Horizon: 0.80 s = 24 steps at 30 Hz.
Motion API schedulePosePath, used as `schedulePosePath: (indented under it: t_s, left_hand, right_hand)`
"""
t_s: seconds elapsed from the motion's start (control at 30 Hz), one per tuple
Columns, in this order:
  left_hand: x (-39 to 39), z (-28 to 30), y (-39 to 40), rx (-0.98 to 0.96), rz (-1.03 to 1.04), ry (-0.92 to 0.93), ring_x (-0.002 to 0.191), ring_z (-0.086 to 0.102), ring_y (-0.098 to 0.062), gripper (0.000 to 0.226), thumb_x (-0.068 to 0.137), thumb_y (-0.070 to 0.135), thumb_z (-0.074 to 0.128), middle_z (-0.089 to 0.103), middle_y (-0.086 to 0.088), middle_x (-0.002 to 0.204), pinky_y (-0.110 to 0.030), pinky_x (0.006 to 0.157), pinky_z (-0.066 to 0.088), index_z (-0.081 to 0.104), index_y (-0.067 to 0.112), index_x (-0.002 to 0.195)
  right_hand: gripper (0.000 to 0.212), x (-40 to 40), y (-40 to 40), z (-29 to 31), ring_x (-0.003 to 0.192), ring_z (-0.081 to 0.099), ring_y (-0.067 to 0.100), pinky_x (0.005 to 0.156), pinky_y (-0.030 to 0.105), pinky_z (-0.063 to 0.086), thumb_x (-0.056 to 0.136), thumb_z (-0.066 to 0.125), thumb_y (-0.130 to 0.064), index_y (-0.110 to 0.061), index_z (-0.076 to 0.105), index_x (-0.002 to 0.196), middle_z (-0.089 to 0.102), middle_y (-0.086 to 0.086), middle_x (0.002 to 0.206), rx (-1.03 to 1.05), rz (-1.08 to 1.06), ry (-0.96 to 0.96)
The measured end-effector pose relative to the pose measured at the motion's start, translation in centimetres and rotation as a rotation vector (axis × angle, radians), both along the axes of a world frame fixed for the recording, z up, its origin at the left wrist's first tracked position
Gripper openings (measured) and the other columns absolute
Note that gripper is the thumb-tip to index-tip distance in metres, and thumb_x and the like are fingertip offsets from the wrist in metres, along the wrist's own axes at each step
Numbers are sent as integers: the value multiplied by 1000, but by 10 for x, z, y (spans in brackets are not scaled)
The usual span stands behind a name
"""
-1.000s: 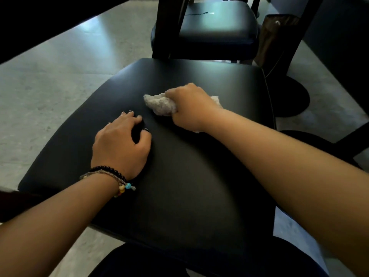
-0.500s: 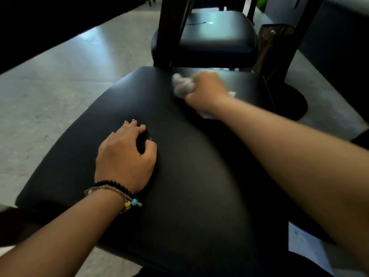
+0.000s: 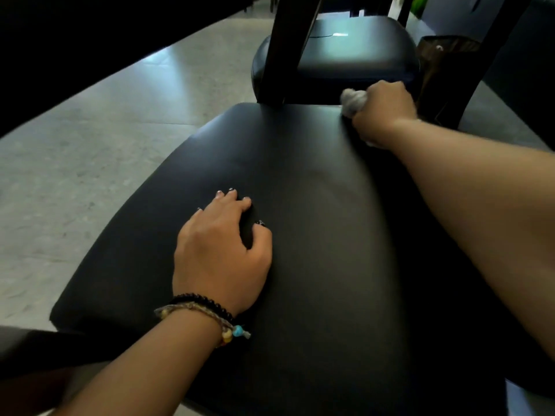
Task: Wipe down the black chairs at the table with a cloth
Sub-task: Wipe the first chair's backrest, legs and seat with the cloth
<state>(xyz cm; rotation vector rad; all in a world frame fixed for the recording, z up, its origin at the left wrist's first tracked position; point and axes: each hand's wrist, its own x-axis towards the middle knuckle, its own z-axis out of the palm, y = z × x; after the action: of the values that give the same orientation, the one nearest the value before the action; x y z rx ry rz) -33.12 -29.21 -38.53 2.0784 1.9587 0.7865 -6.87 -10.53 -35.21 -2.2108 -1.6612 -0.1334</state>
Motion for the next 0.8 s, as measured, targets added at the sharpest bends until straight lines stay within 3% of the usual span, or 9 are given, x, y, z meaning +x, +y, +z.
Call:
schedulePosePath:
  t_s: [0.07, 0.17, 0.3, 0.37, 0.5, 0.57, 0.67, 0.73, 0.8]
  left_hand:
    - [-1, -1, 1, -10, 6, 6, 137, 37, -8, 46, 88, 38, 53, 48, 6, 144, -36, 117, 25, 56, 25, 132]
    - [-3, 0, -1, -9, 9, -4, 136, 37, -7, 46, 87, 38, 53, 49, 7, 144, -36, 117, 26, 57, 25, 131]
    - [-5, 1, 2, -1, 5, 11, 136, 38, -8, 47, 87, 39, 53, 49, 7, 144, -36, 117, 26, 56, 25, 132]
    - [-6, 1, 2, -2, 6, 21, 136, 39, -10, 47, 87, 39, 52, 49, 5, 143, -37, 115, 27, 57, 24, 131]
    - [-4, 4, 0, -24, 17, 15, 134, 42, -14, 48, 86, 39, 52, 50, 4, 143, -42, 113, 32, 57, 24, 131]
    - [-2, 5, 0, -21, 20, 18, 134, 42, -15, 47, 86, 38, 53, 50, 3, 143, -43, 112, 33, 58, 23, 131]
    - [-3, 5, 2, -6, 20, 29, 134, 43, -18, 45, 87, 35, 56, 51, 0, 143, -44, 111, 35, 59, 20, 130]
    - [-4, 5, 2, -10, 17, 35, 135, 42, -19, 45, 88, 33, 56, 51, -2, 143, -45, 111, 34, 59, 19, 130]
    - [-3, 6, 1, -23, 14, 41, 137, 40, -20, 45, 89, 32, 56, 50, -4, 144, -46, 112, 33, 58, 17, 131]
  right_hand:
    - [34, -12, 13, 0, 110, 60, 41, 92, 42, 48, 84, 59, -31, -5, 67, 106, 65, 22, 115, -17, -22, 27]
    - [27, -25, 14, 1, 112, 58, 41, 95, 44, 44, 83, 56, -26, -10, 66, 103, 65, 20, 114, -99, 166, -42]
    - [23, 52, -2, 6, 104, 61, 42, 84, 39, 49, 83, 59, -19, -3, 67, 98, 66, 26, 109, -58, 68, -19]
    - [21, 90, -18, -2, 94, 65, 38, 76, 35, 49, 83, 60, -18, -4, 68, 97, 68, 24, 101, -35, -68, 190]
    - [13, 125, -61, -35, 58, 58, 15, 33, 18, 41, 88, 58, -28, -18, 59, 97, 61, 3, 84, -45, -267, 762]
    - [15, 125, -87, -51, 47, 57, 5, 34, 13, 40, 90, 57, -30, -19, 54, 101, 56, -4, 80, 18, -327, 1005]
    - [7, 107, -120, -56, 38, 54, 3, 39, 15, 45, 86, 58, -24, -17, 57, 83, 60, -6, 54, 173, -323, 1197]
    - [9, 88, -143, -49, 44, 55, 13, 46, 25, 44, 77, 55, -19, -14, 57, 70, 56, -3, 43, 234, -304, 1246]
    - [11, 68, -169, -41, 60, 60, 22, 59, 33, 46, 73, 53, -20, -13, 58, 66, 61, 4, 56, 303, -314, 1154]
